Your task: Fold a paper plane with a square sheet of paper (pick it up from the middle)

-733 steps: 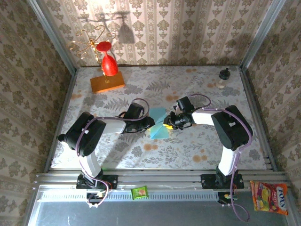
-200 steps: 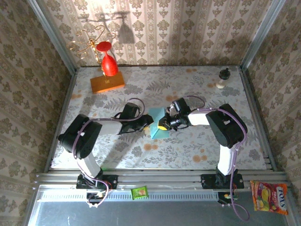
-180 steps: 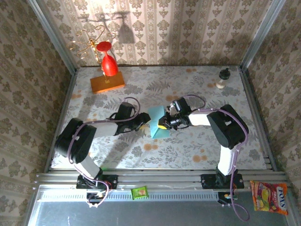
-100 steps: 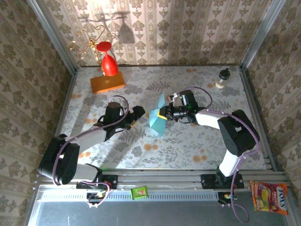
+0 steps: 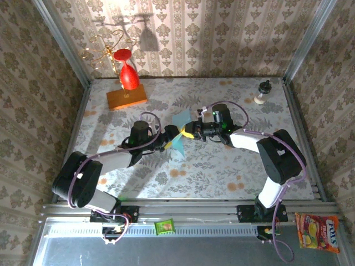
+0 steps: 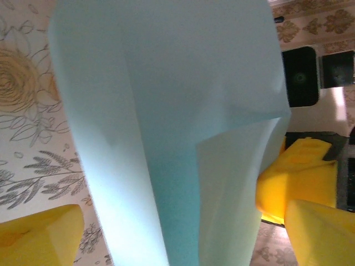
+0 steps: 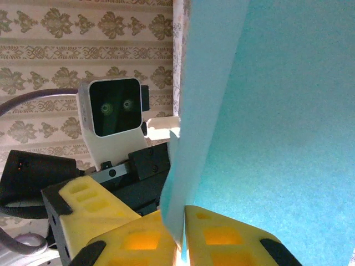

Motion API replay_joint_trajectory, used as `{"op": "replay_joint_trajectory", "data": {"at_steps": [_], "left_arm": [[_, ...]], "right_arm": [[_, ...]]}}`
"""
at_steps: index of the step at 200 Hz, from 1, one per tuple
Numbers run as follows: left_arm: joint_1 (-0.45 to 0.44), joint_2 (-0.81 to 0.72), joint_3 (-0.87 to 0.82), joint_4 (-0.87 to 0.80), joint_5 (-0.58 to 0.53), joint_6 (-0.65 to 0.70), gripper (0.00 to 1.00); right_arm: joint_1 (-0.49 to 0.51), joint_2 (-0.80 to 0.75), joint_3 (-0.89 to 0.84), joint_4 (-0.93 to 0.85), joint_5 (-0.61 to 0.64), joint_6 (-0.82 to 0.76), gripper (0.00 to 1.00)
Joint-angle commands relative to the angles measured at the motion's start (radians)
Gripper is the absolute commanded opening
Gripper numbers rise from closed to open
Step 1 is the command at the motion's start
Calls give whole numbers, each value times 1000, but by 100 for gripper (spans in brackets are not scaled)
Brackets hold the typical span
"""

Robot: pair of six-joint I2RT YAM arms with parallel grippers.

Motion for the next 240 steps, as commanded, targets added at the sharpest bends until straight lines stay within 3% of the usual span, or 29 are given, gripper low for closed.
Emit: {"op": "replay_joint_trajectory", "data": {"at_steps": [1, 112, 240], "left_arm": [[0, -17, 19, 85, 23, -11, 90], [31, -54, 6, 98, 27, -30, 55], [41, -54, 10, 83, 30, -26, 27]], "right_arm": [[3, -33, 15, 32, -45, 23, 14], [-10, -20, -1, 32, -33, 36, 14], [-17, -14, -1, 31, -36, 40, 14]]}}
